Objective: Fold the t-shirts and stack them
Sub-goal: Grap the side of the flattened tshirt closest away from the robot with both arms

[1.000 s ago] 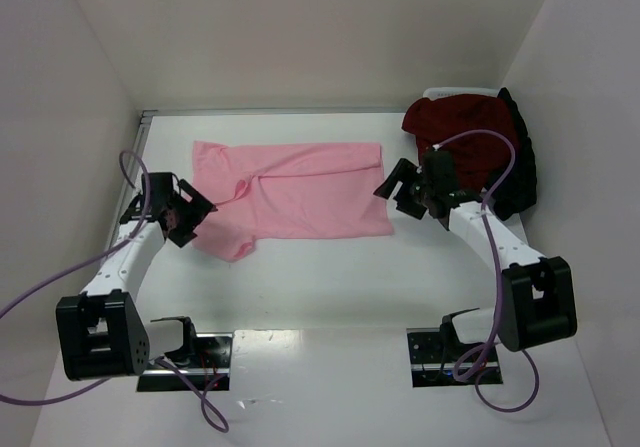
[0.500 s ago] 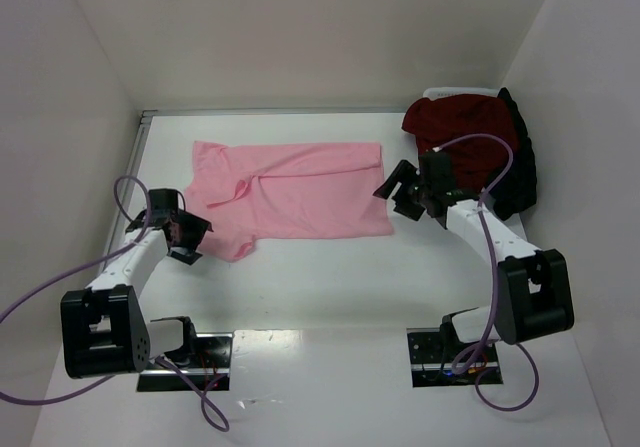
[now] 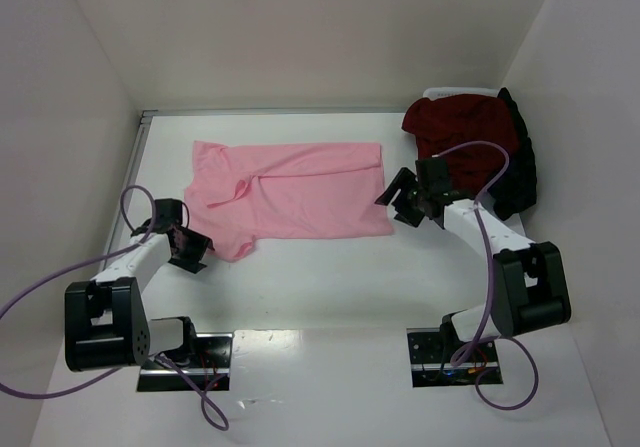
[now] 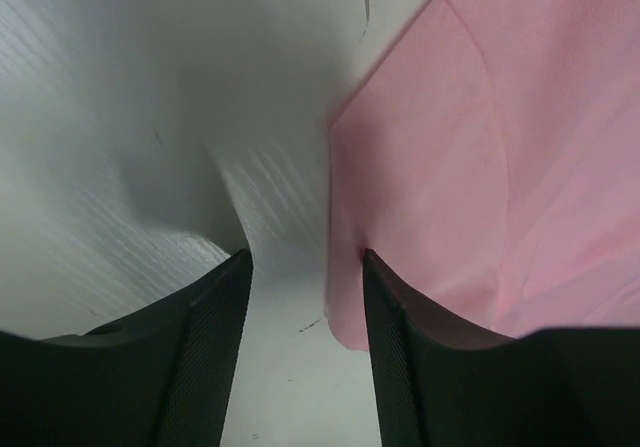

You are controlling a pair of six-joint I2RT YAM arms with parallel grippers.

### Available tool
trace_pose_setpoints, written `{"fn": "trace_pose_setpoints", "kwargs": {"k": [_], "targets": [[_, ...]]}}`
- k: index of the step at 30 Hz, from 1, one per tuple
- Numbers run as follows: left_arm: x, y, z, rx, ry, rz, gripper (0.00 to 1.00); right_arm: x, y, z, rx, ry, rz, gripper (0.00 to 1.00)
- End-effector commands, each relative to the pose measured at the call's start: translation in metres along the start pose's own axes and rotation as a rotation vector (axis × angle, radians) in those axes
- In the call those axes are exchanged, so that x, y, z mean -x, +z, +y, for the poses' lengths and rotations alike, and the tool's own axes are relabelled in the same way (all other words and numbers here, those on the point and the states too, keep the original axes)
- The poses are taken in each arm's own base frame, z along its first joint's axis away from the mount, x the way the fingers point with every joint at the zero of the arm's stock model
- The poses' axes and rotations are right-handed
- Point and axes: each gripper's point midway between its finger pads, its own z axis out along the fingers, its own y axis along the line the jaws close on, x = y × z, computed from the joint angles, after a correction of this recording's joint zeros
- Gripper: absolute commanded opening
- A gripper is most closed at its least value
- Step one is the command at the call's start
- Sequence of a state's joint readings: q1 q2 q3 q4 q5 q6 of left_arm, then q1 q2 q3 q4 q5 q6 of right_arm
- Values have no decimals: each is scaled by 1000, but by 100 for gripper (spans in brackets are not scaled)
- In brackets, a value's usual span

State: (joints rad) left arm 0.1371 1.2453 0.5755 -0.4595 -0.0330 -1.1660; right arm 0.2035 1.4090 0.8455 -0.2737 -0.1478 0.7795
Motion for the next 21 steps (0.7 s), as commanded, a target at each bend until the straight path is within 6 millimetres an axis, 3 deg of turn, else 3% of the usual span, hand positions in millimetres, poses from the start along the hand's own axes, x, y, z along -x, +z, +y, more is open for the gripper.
{"fn": "trace_pose_setpoints", "kwargs": {"k": [1, 8, 12, 14, 17, 21], "targets": [[7, 6, -8, -14, -30, -20, 56, -11, 3, -17, -58, 29, 23, 74], [10, 15, -15, -6, -20, -5, 51, -18, 6, -21, -56, 61, 33, 74], [8, 23, -12, 26, -9, 12, 32, -21, 7, -24, -63, 71, 39, 74], [7, 24, -14, 25, 0, 21, 17, -23, 5, -26, -68, 90, 43, 73], [5, 23, -12, 30, -1, 34, 0, -33, 5, -37, -95, 103, 53, 72], [6, 19, -14, 27, 9, 33, 0, -36, 6, -41, -102, 104, 59, 69]]}}
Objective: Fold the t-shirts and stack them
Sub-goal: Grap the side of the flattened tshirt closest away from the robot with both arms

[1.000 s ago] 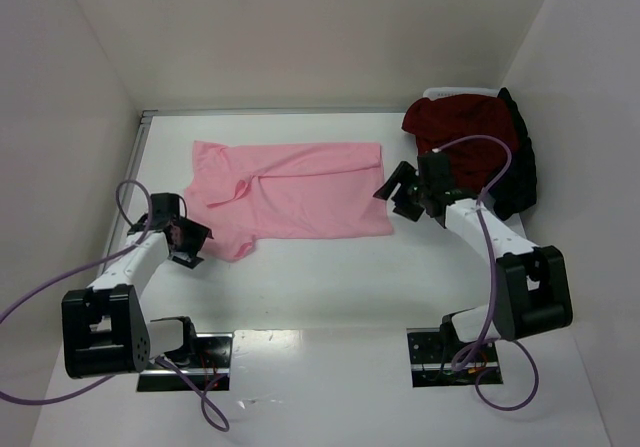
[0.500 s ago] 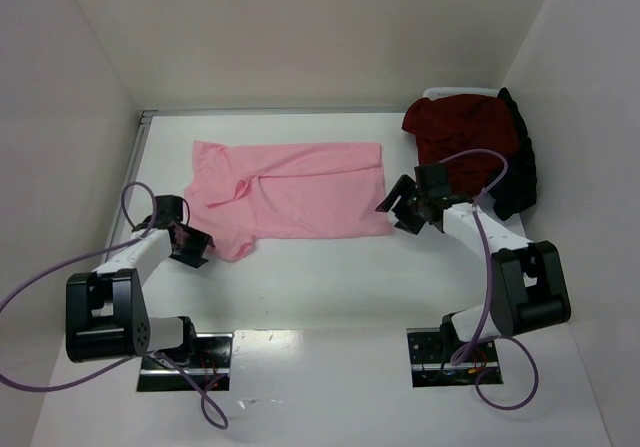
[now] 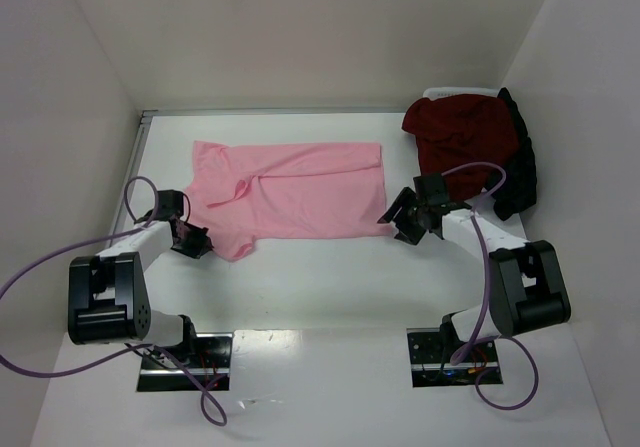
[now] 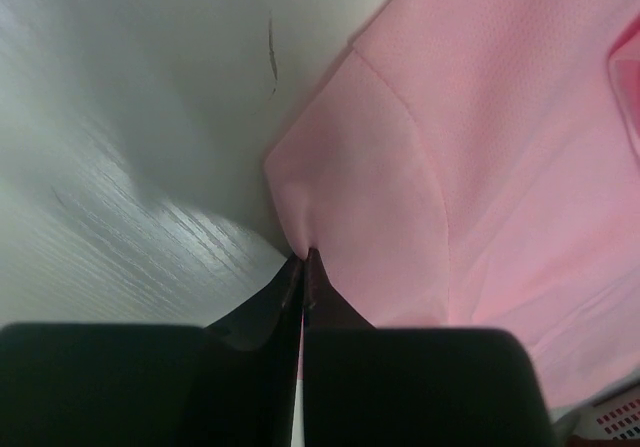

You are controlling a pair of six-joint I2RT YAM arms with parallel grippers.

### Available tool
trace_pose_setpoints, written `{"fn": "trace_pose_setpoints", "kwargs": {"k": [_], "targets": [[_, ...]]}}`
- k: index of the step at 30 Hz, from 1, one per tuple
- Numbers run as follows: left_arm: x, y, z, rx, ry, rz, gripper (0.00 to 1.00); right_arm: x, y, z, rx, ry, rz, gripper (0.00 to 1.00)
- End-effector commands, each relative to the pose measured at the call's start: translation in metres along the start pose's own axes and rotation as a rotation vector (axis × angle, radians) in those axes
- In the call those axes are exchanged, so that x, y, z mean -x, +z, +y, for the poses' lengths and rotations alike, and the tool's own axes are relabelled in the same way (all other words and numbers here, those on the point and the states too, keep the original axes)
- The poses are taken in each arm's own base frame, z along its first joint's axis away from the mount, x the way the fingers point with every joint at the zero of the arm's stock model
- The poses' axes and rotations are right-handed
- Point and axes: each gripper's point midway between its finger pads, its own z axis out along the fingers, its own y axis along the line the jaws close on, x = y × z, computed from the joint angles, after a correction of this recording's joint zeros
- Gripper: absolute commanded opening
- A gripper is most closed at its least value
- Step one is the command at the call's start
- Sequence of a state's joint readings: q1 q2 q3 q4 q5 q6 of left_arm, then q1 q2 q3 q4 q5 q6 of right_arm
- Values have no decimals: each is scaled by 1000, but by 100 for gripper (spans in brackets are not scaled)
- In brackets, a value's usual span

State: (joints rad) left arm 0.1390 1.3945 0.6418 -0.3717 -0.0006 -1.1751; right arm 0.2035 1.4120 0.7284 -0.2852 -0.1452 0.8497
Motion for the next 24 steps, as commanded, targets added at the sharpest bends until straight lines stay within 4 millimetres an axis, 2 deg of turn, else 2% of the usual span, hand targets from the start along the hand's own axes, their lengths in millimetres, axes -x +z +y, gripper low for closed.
{"fn": "trace_pose_setpoints", "kwargs": {"k": [1, 9, 13, 16, 17, 21, 24], "targets": [[0, 0, 10, 38, 30, 3, 0, -1, -2, -5, -10, 18, -16, 69], [3, -16, -2, -19, 62, -7, 0, -1, 7, -12, -45, 30, -16, 65], [0, -22, -1, -24, 84, 2, 0, 9, 14, -8, -56, 21, -32, 57], [2, -28, -8, -56, 96, -5, 0, 6, 18, -8, -63, 4, -20, 54], [3, -30, -9, -63, 96, -10, 0, 6, 20, -11, -76, 5, -21, 49], [2, -34, -8, -67, 107, -12, 0, 9, 21, -13, -88, 4, -36, 36], [6, -40, -16, -92, 130, -28, 0, 11, 21, -12, -87, 3, -49, 25]]}}
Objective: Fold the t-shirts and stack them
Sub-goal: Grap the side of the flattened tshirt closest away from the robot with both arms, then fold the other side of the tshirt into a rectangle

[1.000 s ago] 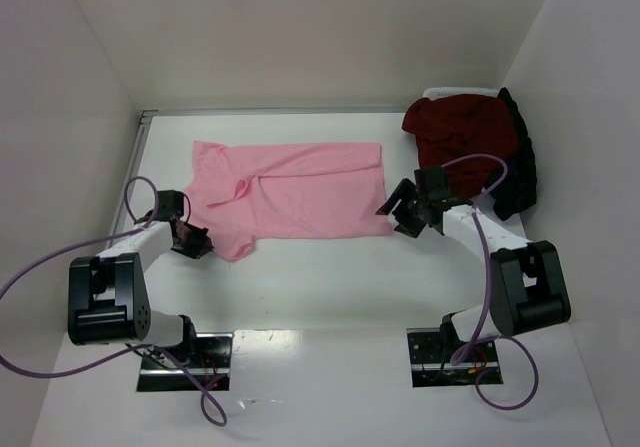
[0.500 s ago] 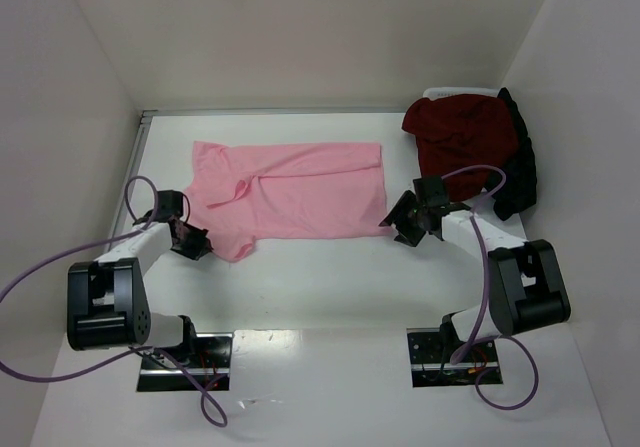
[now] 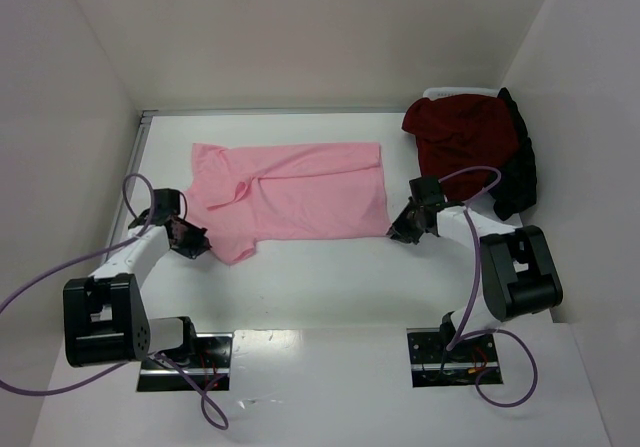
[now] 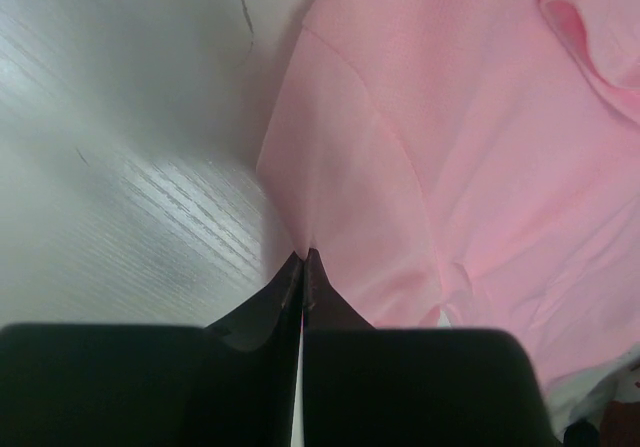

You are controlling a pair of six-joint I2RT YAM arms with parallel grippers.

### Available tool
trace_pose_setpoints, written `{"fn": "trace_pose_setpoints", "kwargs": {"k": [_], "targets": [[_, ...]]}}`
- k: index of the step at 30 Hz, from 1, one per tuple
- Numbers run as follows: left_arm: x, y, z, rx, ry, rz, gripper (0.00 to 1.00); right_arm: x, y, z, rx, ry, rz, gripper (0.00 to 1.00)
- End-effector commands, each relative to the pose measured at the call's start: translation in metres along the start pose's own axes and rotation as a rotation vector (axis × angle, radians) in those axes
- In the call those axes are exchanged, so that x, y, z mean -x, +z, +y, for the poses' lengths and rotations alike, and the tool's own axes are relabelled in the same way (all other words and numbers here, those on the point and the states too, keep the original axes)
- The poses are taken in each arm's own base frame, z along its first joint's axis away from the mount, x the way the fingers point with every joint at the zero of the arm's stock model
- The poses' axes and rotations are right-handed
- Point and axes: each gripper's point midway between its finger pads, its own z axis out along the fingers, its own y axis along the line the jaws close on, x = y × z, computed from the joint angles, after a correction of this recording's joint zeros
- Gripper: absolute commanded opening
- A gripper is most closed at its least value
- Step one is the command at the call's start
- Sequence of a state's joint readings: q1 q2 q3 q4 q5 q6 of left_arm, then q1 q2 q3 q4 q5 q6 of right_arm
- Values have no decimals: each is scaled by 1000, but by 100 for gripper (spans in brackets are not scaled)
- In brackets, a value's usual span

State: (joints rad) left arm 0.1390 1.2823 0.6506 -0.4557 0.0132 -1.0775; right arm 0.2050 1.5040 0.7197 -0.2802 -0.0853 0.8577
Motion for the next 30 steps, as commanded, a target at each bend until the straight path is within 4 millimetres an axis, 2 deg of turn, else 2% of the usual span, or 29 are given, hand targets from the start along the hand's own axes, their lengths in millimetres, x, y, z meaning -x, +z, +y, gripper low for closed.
{"fn": "trace_pose_setpoints", "kwargs": {"k": [1, 3, 6, 7, 8, 12, 15, 19, 20, 23, 25, 26, 28, 30], "targets": [[9, -14, -16, -52, 31, -24, 0, 18, -1, 14, 18, -11, -72, 23], [12, -19, -23, -70, 41, -25, 0, 21, 0, 17, 26, -11, -77, 14], [19, -27, -33, -101, 66, -47, 0, 28, -1, 23, 40, -13, -103, 8], [21, -29, -36, -110, 81, -54, 0, 30, -1, 21, 30, -12, -116, 2], [22, -31, -37, -109, 96, -55, 0, 36, -3, 29, 45, -13, -128, 0], [36, -45, -54, -147, 144, -98, 0, 52, -6, 37, 43, -31, -179, 0], [45, -57, -68, -179, 167, -125, 0, 55, -8, 38, 40, -40, -189, 0], [62, -78, -93, -242, 226, -184, 0, 70, -20, 58, 81, -53, -225, 0], [65, -80, -98, -247, 238, -190, 0, 78, -26, 69, 105, -53, -244, 0], [79, -90, -121, -293, 284, -226, 0, 90, -25, 83, 119, -72, -259, 0], [86, -93, -131, -310, 297, -243, 0, 97, -24, 92, 127, -81, -268, 0], [90, -90, -137, -312, 308, -248, 0, 106, -28, 103, 148, -82, -285, 0], [100, -95, -152, -341, 310, -274, 0, 112, -21, 109, 143, -94, -284, 0], [108, -83, -156, -325, 315, -271, 0, 125, -23, 125, 166, -105, -305, 0]]}}
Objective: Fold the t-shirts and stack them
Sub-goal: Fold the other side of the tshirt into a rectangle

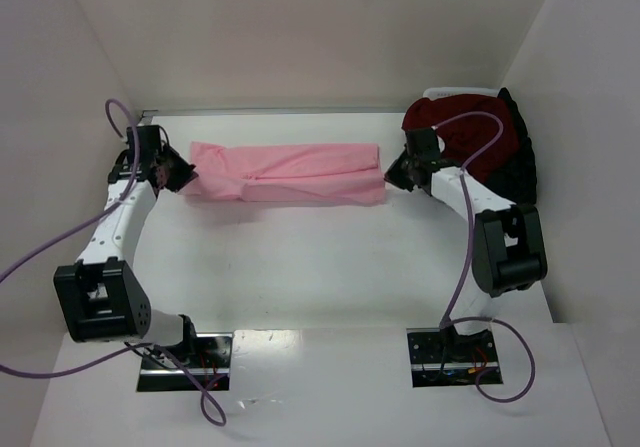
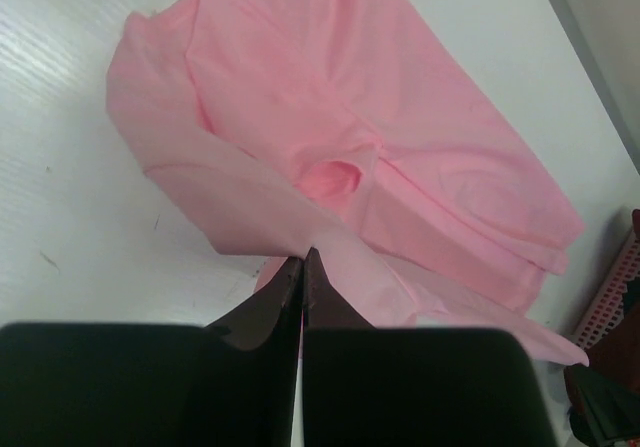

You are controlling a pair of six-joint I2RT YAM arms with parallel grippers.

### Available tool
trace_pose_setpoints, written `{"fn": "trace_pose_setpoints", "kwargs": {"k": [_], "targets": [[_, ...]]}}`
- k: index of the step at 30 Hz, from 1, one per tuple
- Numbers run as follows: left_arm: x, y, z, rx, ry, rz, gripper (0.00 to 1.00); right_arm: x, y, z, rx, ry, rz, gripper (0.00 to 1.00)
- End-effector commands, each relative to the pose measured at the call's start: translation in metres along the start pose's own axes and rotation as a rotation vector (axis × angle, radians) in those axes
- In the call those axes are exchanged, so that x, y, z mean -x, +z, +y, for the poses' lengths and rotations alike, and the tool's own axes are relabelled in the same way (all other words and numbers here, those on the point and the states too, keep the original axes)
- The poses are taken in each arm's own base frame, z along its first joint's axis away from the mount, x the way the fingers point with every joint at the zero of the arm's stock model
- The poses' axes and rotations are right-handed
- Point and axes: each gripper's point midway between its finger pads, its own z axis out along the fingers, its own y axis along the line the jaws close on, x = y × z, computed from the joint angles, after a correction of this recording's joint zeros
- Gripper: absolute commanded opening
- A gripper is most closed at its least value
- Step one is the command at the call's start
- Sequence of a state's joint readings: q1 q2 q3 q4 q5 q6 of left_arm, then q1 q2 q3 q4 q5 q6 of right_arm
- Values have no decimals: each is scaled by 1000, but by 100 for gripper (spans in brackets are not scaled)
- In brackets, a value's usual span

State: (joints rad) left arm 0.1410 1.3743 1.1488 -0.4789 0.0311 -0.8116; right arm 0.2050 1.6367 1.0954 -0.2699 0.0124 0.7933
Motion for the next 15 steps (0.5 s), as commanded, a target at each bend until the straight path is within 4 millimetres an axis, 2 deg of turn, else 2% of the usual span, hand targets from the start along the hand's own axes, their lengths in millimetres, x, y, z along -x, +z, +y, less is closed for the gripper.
{"fn": "trace_pose_setpoints", "kwargs": {"k": [1, 2, 4, 5, 7, 8, 10, 13, 15], "targets": [[25, 13, -17, -50, 51, -43, 0, 24, 14, 24, 28, -32, -56, 0], [22, 25, -16, -46, 50, -17, 0, 34, 14, 35, 46, -40, -73, 0], [24, 37, -20, -54, 50, -7, 0, 35, 29, 36, 34, -41, -62, 0], [25, 49, -19, -41, 49, 8, 0, 44, 30, 46, 47, -40, -75, 0], [27, 60, -22, -44, 48, 18, 0, 49, 39, 52, 51, -40, -78, 0], [23, 71, -18, -27, 45, 39, 0, 52, 49, 55, 45, -50, -73, 0], [31, 80, -24, -36, 47, 29, 0, 52, 60, 60, 55, -51, -57, 0], [32, 108, -19, -11, 36, 64, 0, 50, 82, 59, 30, -42, -33, 0], [35, 120, -17, -13, 26, 80, 0, 44, 94, 55, 12, -43, -3, 0]]}}
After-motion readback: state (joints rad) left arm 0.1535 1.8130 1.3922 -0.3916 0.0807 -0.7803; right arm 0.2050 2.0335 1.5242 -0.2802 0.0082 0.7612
